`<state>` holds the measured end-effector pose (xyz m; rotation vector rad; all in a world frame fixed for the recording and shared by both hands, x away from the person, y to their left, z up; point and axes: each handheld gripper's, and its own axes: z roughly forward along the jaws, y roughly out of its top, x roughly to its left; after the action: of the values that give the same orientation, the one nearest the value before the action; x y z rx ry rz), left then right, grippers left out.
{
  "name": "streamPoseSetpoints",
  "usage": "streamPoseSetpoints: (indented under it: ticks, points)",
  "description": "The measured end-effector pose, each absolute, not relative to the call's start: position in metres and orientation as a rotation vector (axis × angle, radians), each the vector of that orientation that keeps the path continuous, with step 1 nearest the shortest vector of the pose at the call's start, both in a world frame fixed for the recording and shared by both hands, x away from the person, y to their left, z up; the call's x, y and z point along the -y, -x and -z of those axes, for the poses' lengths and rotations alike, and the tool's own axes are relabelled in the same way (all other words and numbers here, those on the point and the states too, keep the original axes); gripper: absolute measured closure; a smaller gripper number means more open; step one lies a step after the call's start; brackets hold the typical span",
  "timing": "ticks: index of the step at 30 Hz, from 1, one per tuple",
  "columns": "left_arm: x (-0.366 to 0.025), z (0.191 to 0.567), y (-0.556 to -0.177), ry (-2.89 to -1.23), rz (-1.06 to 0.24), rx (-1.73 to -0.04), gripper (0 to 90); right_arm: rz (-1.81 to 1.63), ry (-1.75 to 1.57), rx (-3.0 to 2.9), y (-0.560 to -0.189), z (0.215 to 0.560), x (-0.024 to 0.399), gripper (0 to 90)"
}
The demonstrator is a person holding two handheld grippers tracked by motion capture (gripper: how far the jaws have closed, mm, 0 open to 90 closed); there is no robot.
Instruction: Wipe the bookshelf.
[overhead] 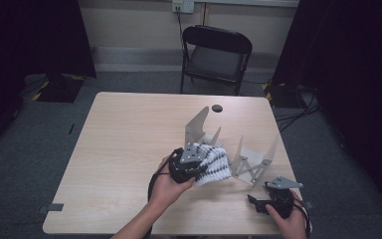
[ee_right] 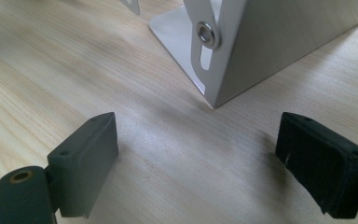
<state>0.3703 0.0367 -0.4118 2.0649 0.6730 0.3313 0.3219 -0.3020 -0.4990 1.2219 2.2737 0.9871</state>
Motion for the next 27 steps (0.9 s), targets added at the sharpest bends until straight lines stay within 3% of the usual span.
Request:
streamPoseSetpoints:
  ticks: [7,15,27]
  points:
    - [-0.042,0.407,-0.371,-2.070,-0.346,-0.676,76.8,-0.987,-1.222,-2.274,-0.322,0.499,0.302,12.3]
    - [-0.048,0.448,-0.378,-2.146,-0.301,-0.751,76.8,-0.987,-1.222,-2.274,-0.322,0.499,0.302,12.2]
    - [-0.045,0.471,-0.380,-2.177,-0.272,-0.787,76.6,-0.987,-1.222,-2.274,-0.322,0.499,0.302,12.3]
